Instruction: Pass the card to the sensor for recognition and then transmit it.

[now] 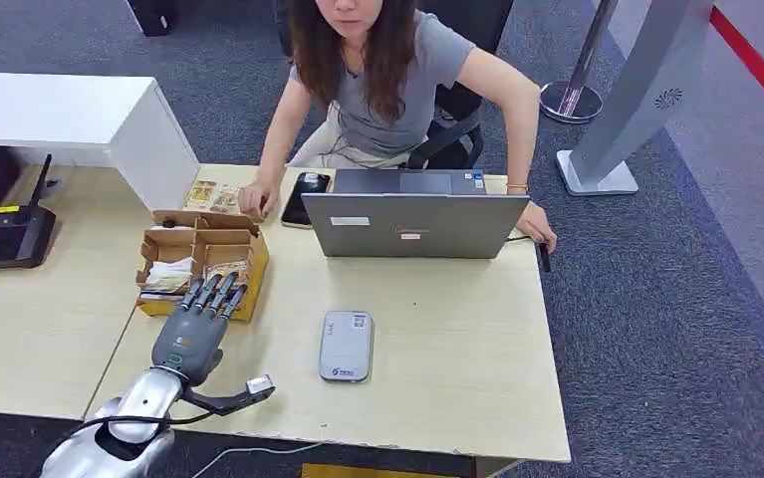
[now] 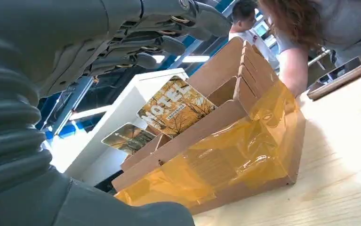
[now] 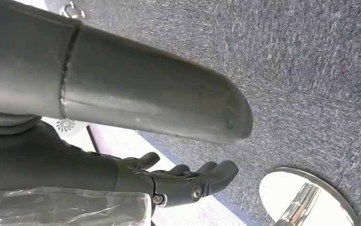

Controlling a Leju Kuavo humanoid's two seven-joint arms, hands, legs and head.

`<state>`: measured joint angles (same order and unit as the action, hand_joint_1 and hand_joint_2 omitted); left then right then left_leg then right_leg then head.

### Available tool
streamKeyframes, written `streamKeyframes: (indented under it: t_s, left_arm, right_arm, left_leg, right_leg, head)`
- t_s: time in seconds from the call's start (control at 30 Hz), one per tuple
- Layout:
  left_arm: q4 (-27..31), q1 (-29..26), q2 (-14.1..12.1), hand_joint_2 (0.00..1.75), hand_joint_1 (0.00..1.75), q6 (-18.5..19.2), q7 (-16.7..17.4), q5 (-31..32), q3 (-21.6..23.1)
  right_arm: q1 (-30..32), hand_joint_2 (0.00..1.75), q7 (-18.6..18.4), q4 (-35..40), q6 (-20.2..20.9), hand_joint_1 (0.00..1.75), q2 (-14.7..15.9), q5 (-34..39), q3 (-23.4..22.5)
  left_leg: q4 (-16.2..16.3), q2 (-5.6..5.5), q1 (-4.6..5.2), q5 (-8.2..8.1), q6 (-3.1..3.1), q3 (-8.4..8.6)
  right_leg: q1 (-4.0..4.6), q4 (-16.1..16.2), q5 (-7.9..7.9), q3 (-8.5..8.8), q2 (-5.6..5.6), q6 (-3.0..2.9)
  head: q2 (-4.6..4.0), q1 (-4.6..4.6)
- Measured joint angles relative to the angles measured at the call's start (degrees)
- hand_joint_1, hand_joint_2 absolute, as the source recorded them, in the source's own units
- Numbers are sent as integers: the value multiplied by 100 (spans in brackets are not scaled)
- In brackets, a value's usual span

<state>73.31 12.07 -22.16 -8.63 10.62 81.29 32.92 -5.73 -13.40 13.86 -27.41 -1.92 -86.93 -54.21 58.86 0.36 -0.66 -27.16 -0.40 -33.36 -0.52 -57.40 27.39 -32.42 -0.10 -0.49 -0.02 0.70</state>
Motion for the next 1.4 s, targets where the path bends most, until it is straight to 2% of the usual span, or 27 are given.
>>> streamKeyframes:
  t_s: [0.23,0.37,0.63,1.07,1.4]
  left_arm:
    - [-2,-3,2,175,0,-2,13,44,-9]
    - [-90,-65,33,175,0,-107,341,605,-181]
    - [-168,-69,46,175,0,-144,601,612,-256]
    - [-323,-9,-177,175,0,-900,1254,614,-149]
    - [-573,99,-236,175,0,-1270,1355,614,22]
  right_arm:
    - [0,0,0,0,2,0,0,0,0]
    - [0,0,-24,0,15,0,0,0,0]
    - [0,0,-26,0,22,0,0,2,0]
    - [-18,0,-39,0,31,0,0,-15,31]
    - [-30,0,-83,0,33,0,0,-87,103]
  left_leg:
    - [0,0,0,0,0,0]
    - [0,0,0,0,0,0]
    - [0,0,0,0,0,0]
    - [0,1,0,0,0,1]
    - [0,1,0,0,0,0]
  right_leg:
    - [0,0,0,0,0,0]
    - [0,0,0,0,0,0]
    - [0,0,0,0,0,0]
    - [0,0,0,0,1,0]
    - [0,0,0,0,1,0]
  head:
    - [0,0]
    - [0,0]
    - [0,0]
    - [0,-2]
    - [0,0]
